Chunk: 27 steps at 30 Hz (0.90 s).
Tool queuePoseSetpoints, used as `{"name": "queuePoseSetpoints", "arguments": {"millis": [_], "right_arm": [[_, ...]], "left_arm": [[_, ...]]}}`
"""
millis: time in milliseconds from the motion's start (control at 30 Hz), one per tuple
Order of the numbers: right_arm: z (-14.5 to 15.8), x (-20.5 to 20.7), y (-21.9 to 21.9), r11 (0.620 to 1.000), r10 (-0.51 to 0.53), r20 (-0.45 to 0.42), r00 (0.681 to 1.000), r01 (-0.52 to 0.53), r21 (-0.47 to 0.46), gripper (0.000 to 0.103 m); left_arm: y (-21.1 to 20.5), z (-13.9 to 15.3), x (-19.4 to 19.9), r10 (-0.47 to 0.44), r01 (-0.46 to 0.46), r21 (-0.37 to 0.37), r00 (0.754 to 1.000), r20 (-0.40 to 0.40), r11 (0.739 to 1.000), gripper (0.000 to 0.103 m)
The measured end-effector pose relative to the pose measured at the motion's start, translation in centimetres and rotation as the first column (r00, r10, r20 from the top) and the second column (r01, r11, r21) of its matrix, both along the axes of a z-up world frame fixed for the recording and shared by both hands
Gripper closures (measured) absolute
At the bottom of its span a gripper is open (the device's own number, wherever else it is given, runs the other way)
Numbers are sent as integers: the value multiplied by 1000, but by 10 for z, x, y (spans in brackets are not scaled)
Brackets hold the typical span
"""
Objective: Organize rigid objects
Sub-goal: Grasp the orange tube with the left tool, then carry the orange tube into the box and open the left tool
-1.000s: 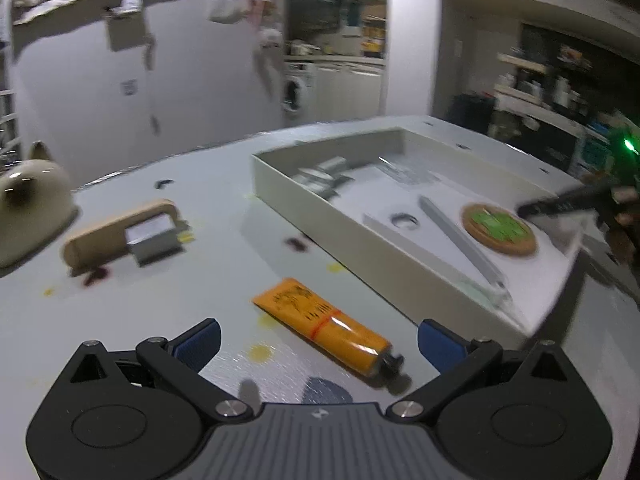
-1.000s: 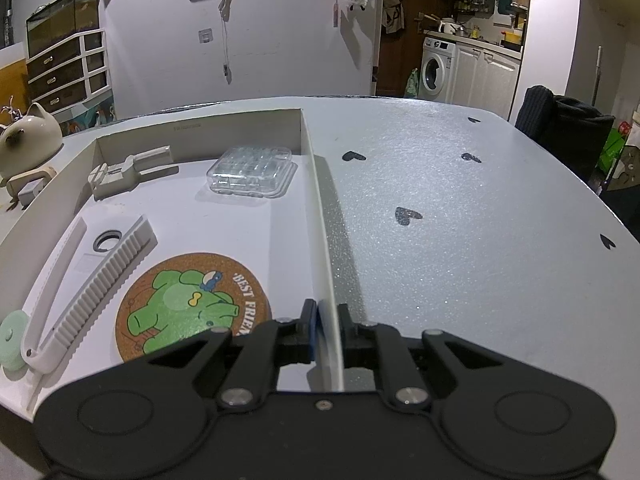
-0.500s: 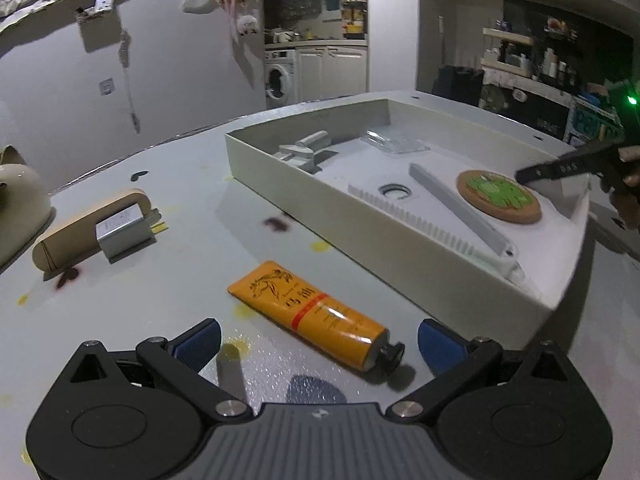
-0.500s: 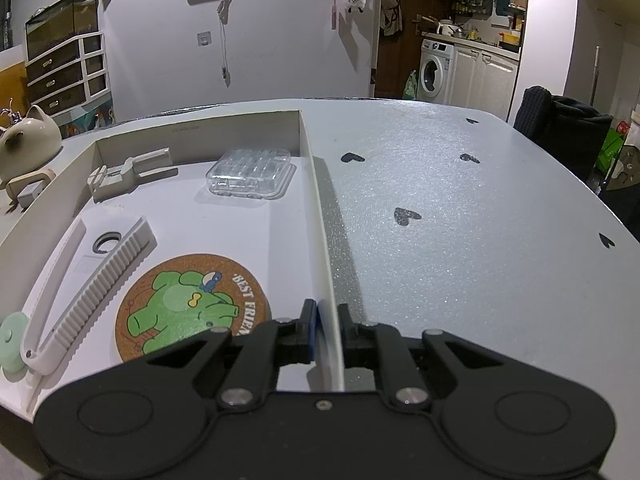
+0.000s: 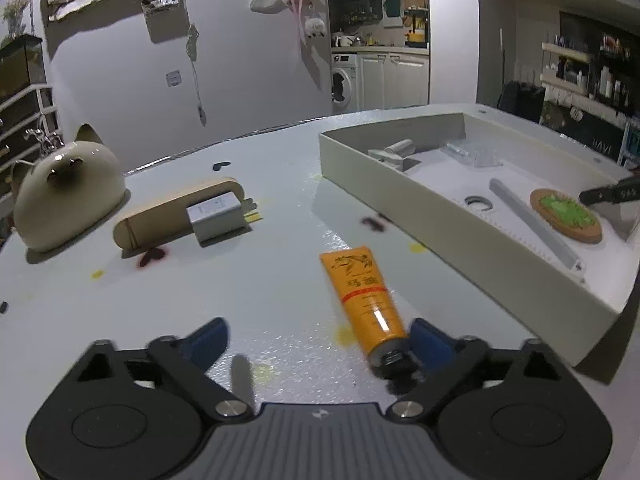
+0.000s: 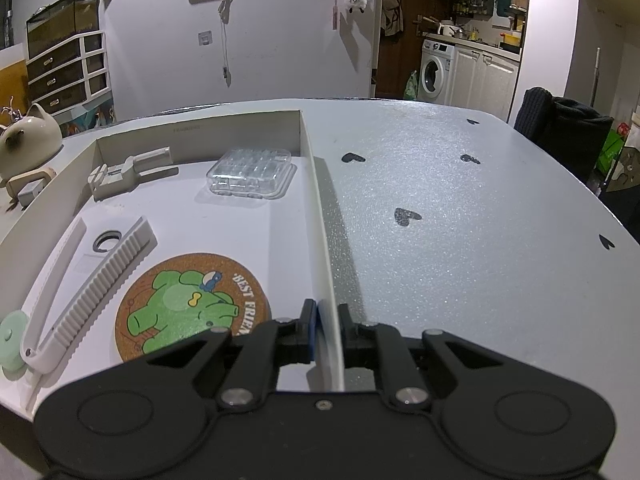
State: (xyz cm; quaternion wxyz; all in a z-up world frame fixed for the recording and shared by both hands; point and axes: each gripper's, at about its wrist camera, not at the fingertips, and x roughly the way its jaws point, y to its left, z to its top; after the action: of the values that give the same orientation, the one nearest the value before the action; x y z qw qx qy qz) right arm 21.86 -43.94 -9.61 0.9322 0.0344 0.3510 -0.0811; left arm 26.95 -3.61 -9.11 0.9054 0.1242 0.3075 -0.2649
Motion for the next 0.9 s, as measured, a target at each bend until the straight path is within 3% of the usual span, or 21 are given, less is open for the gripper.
{"name": "queuePoseSetpoints", "arguments": {"millis": [133, 233, 300, 900], "right_arm": [[0, 0, 0, 1000, -1, 0, 1000, 1, 1, 91], [0, 0, 0, 1000, -2, 2, 1000, 2, 2, 91], [0, 0, 0, 1000, -2, 2, 1000, 2, 2, 91], [-1, 0, -1, 1000, -2, 4, 1000, 2, 1, 91]], "left_arm": [[-9, -3, 2, -28, 27, -39, 999, -26, 999, 45], [-18, -2, 0, -36, 35, -43, 999, -16, 998, 61], [-22, -2, 0, -39, 39, -42, 999, -13, 998, 67], [-25, 4, 4, -8, 7, -65, 1000, -14, 998, 72]]}}
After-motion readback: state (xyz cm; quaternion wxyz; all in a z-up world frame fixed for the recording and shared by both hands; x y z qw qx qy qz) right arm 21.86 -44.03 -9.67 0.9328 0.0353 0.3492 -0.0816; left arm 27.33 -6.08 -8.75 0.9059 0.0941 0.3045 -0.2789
